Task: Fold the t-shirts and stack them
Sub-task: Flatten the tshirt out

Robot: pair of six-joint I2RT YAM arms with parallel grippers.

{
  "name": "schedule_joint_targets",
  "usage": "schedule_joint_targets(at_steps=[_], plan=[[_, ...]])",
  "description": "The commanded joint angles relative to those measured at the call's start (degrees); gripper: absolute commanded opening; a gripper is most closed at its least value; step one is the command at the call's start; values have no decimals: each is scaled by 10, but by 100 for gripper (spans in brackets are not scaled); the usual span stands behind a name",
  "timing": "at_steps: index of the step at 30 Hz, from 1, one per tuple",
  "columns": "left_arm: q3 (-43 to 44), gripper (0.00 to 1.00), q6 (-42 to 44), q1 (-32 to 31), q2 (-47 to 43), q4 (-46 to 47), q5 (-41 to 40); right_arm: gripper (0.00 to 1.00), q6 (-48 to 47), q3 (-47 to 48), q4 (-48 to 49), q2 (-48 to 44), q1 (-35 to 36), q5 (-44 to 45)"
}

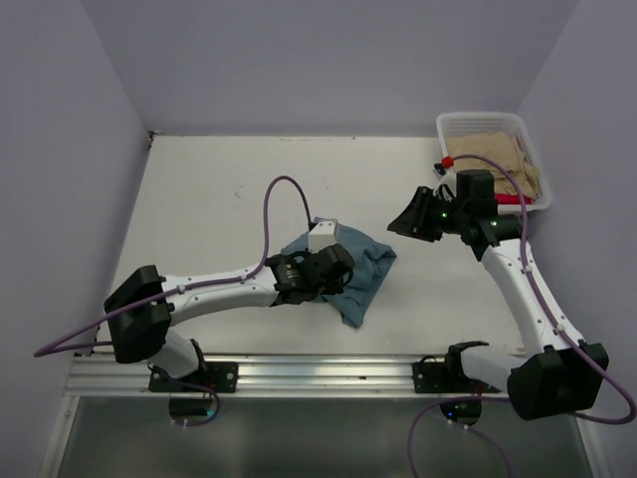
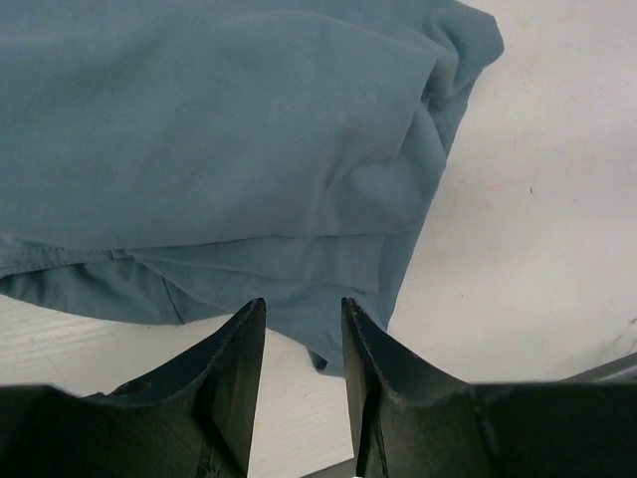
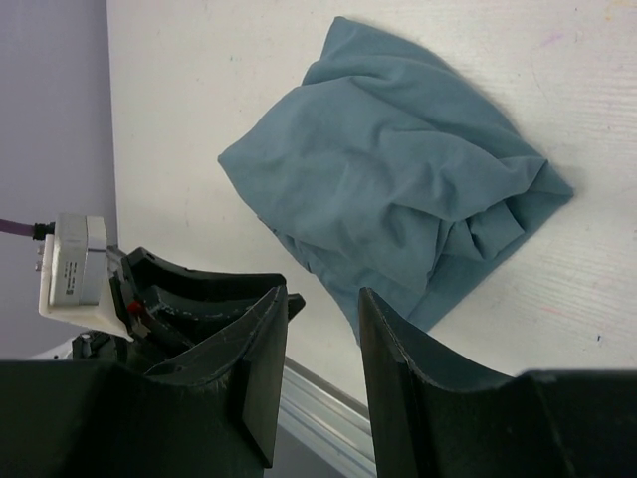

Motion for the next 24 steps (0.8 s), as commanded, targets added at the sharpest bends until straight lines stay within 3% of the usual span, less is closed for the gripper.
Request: schedule_joint_targets(at_steps=[1,16,24], plan=[[-11,40,-102,-3,-4,17,-60,39,-10,24,-9,0,2,10],[-57,38,-268,-2,62,-8,-50,39,-13,19,-11,8,2,10],[-70,35,-265,8,91,39,-49,39,-14,22,-10,12,2,9]])
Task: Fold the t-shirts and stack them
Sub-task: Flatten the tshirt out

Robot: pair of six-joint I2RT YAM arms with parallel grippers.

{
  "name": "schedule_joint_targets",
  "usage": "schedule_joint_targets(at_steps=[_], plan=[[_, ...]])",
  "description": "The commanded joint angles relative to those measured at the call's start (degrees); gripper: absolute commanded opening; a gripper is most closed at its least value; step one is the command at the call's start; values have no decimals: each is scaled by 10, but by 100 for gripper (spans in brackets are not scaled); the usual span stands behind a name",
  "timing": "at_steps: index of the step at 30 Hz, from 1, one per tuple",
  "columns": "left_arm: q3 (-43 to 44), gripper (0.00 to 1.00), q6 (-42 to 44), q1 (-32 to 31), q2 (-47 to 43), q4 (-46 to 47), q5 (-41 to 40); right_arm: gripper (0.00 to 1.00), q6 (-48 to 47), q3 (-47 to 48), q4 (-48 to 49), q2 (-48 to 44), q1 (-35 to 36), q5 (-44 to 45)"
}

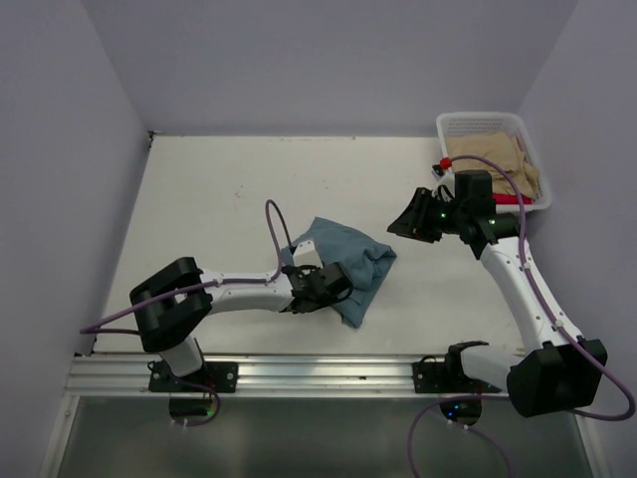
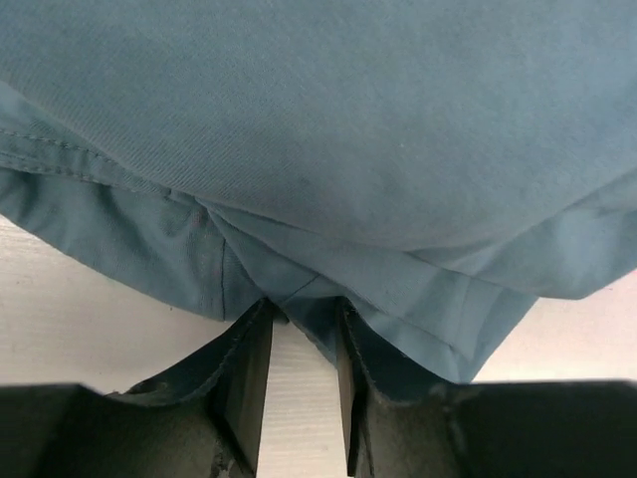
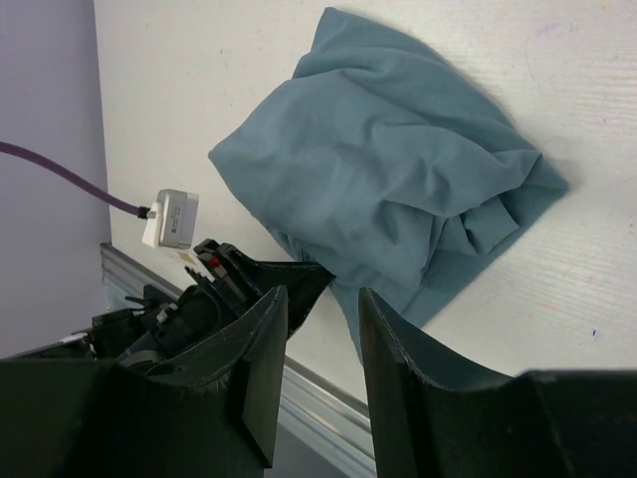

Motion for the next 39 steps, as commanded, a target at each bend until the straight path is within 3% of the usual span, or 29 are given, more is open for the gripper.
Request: schedule_joint_targets(at_steps=[1,5,9,13,21,25,31,35,39], plan=[[-11,31,-2,9,19,51,-13,39,-8,23,-3,4,2,6],[-13,21,27,18,43,94,4,39,-7,24,-4,3,1,5],[-11,0,69,21,52,155,15,38,-7,23,-4,2,2,5],[20,0,191,9,46,195,45,38,-7,25,-4,2,2,7],[137,0,351,-64,61,97,87,38,-7,28,-1,10,2,11],[155,0,360,-104,31,33,5,37,-8,27,-1,18,1,14],[179,0,375,-112,-73,-40,-106,36,-14,40,-13,25,2,52],[253,0,409,-112,-113,-126,-178,36,-15,45,-17,29,1,62],[308,0,476,-111,-139,-152,-254,36,-14,41,-11,32,2,58]])
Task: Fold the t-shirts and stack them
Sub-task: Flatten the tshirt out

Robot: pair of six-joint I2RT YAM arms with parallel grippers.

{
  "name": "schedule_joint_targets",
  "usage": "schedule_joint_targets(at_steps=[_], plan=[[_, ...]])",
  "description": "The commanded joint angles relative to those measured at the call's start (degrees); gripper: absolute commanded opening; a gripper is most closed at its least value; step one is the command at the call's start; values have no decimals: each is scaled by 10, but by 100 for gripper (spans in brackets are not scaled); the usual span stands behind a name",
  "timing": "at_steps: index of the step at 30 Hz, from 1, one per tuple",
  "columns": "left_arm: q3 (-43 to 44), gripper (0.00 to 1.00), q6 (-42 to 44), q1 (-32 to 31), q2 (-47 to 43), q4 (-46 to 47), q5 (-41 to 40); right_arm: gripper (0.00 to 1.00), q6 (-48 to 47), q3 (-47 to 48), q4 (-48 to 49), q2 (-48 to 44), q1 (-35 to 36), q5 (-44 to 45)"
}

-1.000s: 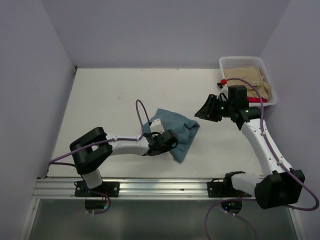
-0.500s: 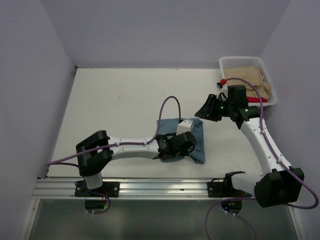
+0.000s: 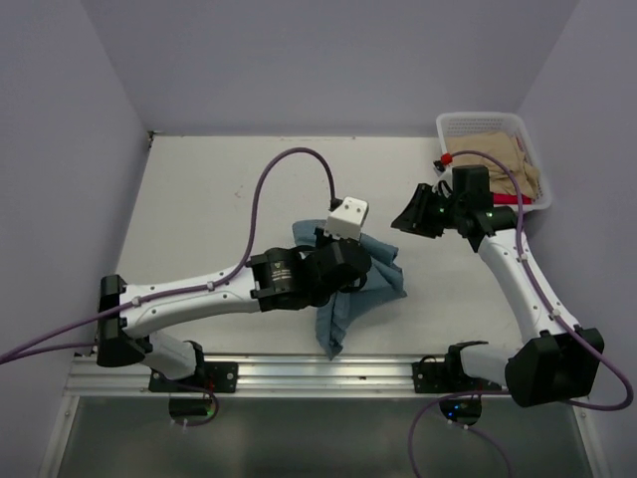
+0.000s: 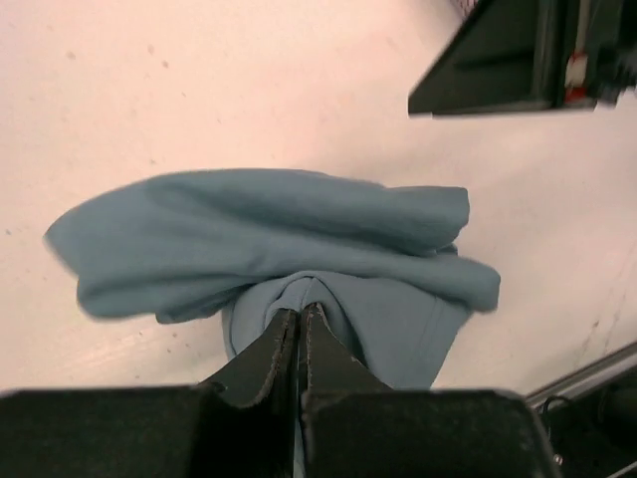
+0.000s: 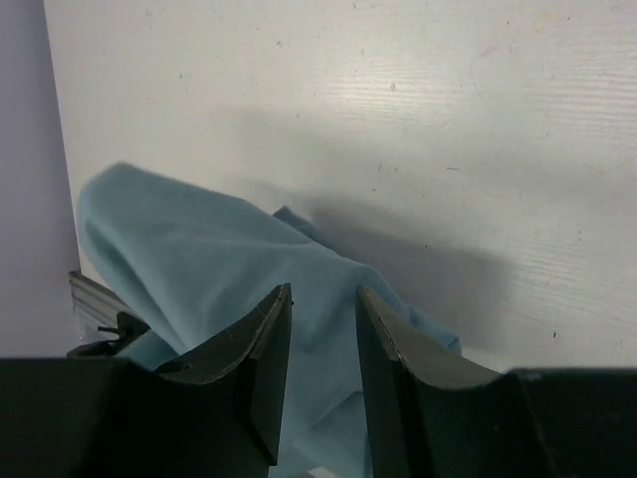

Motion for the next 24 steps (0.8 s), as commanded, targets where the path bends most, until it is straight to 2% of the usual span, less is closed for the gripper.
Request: schedule_joint_targets(at_steps=[1,5,8,14,20,24], plan=[[64,0,80,0,-40,-31,-124,36,-4,17,-2,4,2,7],[113,0,171,15,-46,4,-163,36,-2,12,6,5,3,-3],[150,0,281,40,-46,44,-168,36,-1,8,13,8,3,-13],[203,0,410,90,-45,114,-172,36,8,-6,35,11,8,-33],[229,0,497,117,-56,176,-197,36,15,-25,65,33,17,-56],[228,0,506,117,-64,181,-207,38,20,-41,110,68,24,-52]])
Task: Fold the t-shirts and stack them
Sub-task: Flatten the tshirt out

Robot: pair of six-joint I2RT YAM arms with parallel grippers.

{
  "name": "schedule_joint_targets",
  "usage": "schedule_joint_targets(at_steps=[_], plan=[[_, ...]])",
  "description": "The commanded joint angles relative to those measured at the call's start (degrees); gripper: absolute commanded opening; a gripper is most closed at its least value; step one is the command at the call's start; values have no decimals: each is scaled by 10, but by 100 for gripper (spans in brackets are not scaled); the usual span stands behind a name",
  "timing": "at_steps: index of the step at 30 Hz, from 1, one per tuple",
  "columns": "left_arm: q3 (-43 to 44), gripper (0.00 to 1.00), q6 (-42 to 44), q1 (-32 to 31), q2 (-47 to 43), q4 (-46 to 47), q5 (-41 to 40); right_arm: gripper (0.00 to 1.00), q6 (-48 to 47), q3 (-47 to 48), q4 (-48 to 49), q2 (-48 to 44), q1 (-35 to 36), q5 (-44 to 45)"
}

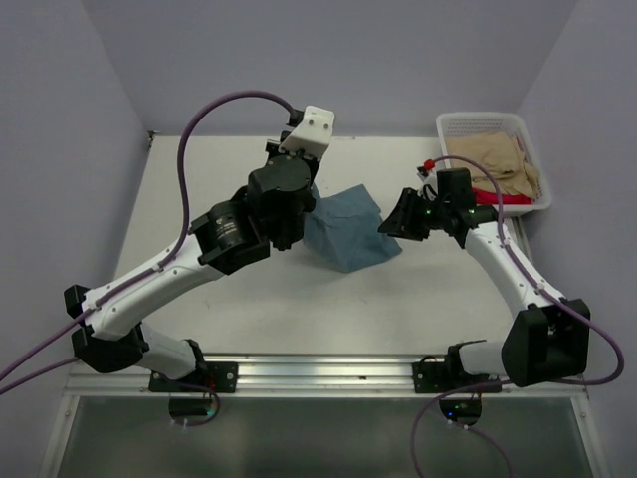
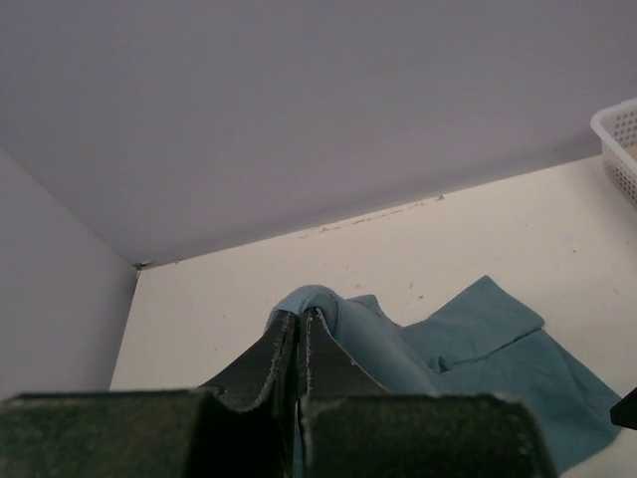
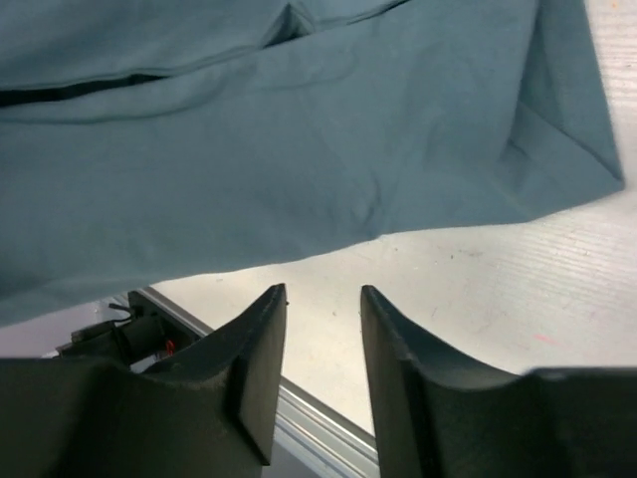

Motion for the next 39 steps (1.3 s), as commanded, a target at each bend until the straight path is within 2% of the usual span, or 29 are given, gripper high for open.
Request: schedule_joint_targets(at_steps=[1,4,7,15,23,27,32,37,38,39], plan=[[19,0,52,0,-26,54,-31,42,8,-11,59,33,7,-7],[11,0,18,0,-27,20,-33,53,3,1,81,88,15,9],[-7,0,-9,0,-33,-11,-33,59,-8,33,83,145,28,45],[-61,0,-77,5,-72,-53,-41,57,-20,126,92,280,45,103],[-94,0,-119,8,-93,-77,-32,54,-54,203,68,343,51,164],[-123,0,-151,12,-103,-98,-24,45,-64,244,48,381,51,172],[-145,0,-182,17,-121,-111,-20,22,-60,258,49,404,51,163],[-157,0,-188,22,-136,-113,-25,6,-52,235,58,398,52,156],[-160,0,-189,22,-138,-113,-25,0,-52,230,61,395,51,156],[-164,0,-189,23,-143,-113,-26,0,-51,224,62,388,52,155]])
